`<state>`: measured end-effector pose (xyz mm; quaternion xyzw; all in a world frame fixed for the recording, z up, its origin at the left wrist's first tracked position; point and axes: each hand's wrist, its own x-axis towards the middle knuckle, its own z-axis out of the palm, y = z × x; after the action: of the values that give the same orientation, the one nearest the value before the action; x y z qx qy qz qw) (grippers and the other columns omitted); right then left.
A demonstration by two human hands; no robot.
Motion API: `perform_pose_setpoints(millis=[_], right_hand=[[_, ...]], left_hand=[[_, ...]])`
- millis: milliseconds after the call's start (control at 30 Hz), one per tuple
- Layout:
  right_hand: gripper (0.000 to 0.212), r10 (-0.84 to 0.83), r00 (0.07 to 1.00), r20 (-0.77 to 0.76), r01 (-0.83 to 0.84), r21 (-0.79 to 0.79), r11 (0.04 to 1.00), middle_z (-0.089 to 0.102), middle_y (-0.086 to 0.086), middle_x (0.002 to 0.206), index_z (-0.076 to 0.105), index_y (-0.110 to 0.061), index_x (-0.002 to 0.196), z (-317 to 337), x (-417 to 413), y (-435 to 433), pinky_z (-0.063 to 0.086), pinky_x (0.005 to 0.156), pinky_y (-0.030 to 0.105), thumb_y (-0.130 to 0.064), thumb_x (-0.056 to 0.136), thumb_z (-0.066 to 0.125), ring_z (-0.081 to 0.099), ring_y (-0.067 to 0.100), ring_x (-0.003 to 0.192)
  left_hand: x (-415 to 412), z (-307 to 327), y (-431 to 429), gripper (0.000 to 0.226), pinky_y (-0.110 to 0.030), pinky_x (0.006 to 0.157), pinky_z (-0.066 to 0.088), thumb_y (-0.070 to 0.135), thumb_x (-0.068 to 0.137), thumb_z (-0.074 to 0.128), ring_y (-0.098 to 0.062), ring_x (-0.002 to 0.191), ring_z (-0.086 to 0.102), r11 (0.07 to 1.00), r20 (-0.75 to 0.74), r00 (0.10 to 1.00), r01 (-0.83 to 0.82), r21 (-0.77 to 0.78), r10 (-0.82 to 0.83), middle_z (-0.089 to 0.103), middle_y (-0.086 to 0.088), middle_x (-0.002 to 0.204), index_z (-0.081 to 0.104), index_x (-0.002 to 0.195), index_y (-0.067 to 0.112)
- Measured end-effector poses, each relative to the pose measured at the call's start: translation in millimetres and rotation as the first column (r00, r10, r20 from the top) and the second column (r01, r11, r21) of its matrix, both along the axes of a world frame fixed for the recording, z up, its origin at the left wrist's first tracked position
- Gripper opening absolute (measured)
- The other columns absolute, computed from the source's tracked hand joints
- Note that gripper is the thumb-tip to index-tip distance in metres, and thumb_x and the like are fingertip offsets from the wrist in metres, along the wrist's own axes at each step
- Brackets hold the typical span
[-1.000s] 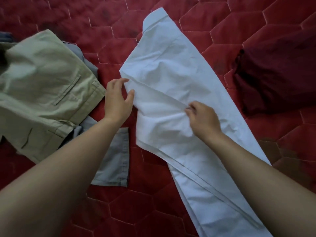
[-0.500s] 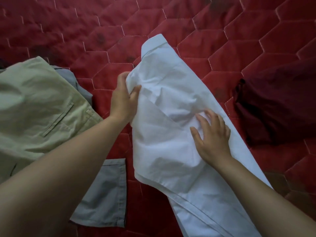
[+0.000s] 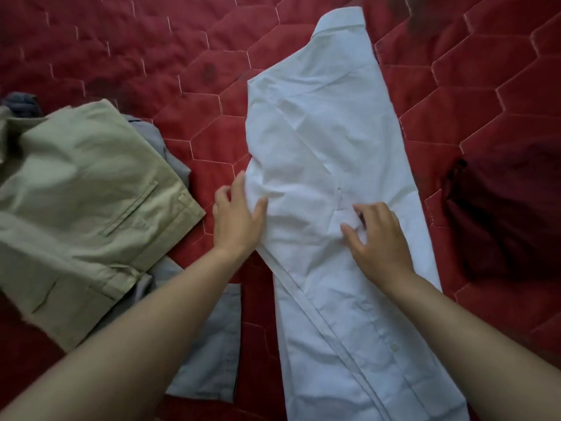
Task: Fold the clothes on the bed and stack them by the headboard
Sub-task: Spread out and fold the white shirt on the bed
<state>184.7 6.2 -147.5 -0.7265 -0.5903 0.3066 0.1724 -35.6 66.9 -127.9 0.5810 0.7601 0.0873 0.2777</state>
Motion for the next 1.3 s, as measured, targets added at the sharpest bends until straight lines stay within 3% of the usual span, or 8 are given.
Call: perform_pose_setpoints(millis=[133, 300, 433, 567, 700, 833, 1067, 1300], right_hand=[[0.037, -0.068, 0.995, -0.073, 0.062, -0.087, 0.994, 0.062, 0.006, 0.115, 0.049, -0.013, 0.125, -2, 2, -26, 0.04, 0.076, 0.029, -0.031, 0.093, 0.053, 0.058, 0.026, 0.104], [0.025, -0.158, 0.98, -0.124, 0.158, -0.008, 0.987, 0.061, -0.003, 0.091, 0.051, -0.022, 0.113, 10, 14, -45, 0.033, 0.064, 0.025, -0.033, 0.092, 0.055, 0.057, 0.016, 0.08], [0.039, -0.209, 0.966, -0.151, 0.194, -0.108, 0.975, 0.063, 0.006, 0.113, 0.048, -0.018, 0.122, 12, 28, -70, 0.043, 0.077, 0.026, -0.034, 0.089, 0.058, 0.06, 0.022, 0.102], [0.054, -0.155, 0.981, -0.12, 0.139, -0.129, 0.982, 0.056, 0.006, 0.128, 0.044, -0.01, 0.131, 13, 35, -93, 0.044, 0.092, 0.034, -0.034, 0.086, 0.062, 0.053, 0.024, 0.115], [0.053, -0.156, 0.984, -0.082, 0.145, -0.128, 0.981, 0.055, 0.011, 0.129, 0.044, -0.006, 0.131, 15, 38, -108, 0.042, 0.096, 0.036, -0.029, 0.087, 0.062, 0.05, 0.026, 0.118], [0.049, -0.232, 0.971, -0.065, 0.216, -0.194, 0.957, 0.055, 0.01, 0.13, 0.043, -0.008, 0.131, 15, 44, -136, 0.039, 0.086, 0.026, -0.027, 0.089, 0.06, 0.053, 0.028, 0.115], [0.04, -0.406, 0.883, -0.236, 0.353, -0.237, 0.905, 0.063, 0.006, 0.112, 0.048, -0.032, 0.12, 29, 49, -198, 0.039, 0.077, 0.024, -0.03, 0.084, 0.066, 0.058, 0.021, 0.107], [0.046, -0.213, 0.977, -0.009, 0.209, -0.163, 0.964, 0.049, 0.01, 0.116, 0.054, -0.004, 0.121, 26, 67, -227, 0.038, 0.089, 0.027, -0.018, 0.08, 0.071, 0.052, 0.025, 0.105]], left_hand=[[6, -5, -35, 0.059, -0.022, 0.091, 0.035, 0.033, 0.091, 0.055, -0.022, 0.121, 0.048, 0.934, 0.24, 0.903, -0.35, -0.07, 0.357, 0.048, -0.007, 0.133, 0.031, 0.142, 0.017], [12, 15, -48, 0.045, -0.01, 0.087, 0.042, 0.015, 0.089, 0.059, 0.006, 0.105, 0.054, 0.914, 0.512, 0.841, -0.331, 0.236, 0.173, 0.054, 0.025, 0.117, 0.043, 0.129, 0.029], [16, 8, -78, 0.057, -0.026, 0.075, 0.05, 0.016, 0.091, 0.055, -0.002, 0.076, 0.058, 0.983, 0.353, 0.924, -0.175, 0.046, 0.148, 0.059, 0.002, 0.115, 0.031, 0.141, 0.033], [22, 7, -101, 0.057, -0.03, 0.097, 0.04, 0.025, 0.091, 0.055, -0.019, 0.107, 0.049, 0.976, 0.205, 0.96, -0.209, 0.065, 0.192, 0.035, -0.005, 0.129, 0.032, 0.142, 0.035], [42, 12, -109, 0.055, -0.047, 0.105, 0.025, 0.033, 0.088, 0.058, -0.028, 0.136, 0.022, 0.959, -0.074, 0.984, 0.173, 0.224, -0.161, 0.022, -0.011, 0.148, 0.039, 0.139, 0.034], [60, 0, -115, 0.06, -0.051, 0.112, 0.013, 0.048, 0.092, 0.043, -0.026, 0.144, 0.005, 0.844, -0.231, 0.812, 0.527, -0.101, -0.535, 0.009, -0.006, 0.157, 0.017, 0.146, 0.039], [74, -1, -142, 0.062, -0.054, 0.112, 0.003, 0.05, 0.092, 0.035, -0.024, 0.145, -0.004, 0.821, -0.256, 0.783, 0.561, -0.103, -0.567, -0.003, -0.003, 0.158, 0.009, 0.147, 0.038], [59, -1, -189, 0.063, -0.053, 0.112, 0.01, 0.048, 0.091, 0.047, -0.023, 0.144, -0.001, 0.888, -0.205, 0.865, 0.434, -0.151, -0.457, -0.003, -0.004, 0.157, 0.019, 0.146, 0.035]])
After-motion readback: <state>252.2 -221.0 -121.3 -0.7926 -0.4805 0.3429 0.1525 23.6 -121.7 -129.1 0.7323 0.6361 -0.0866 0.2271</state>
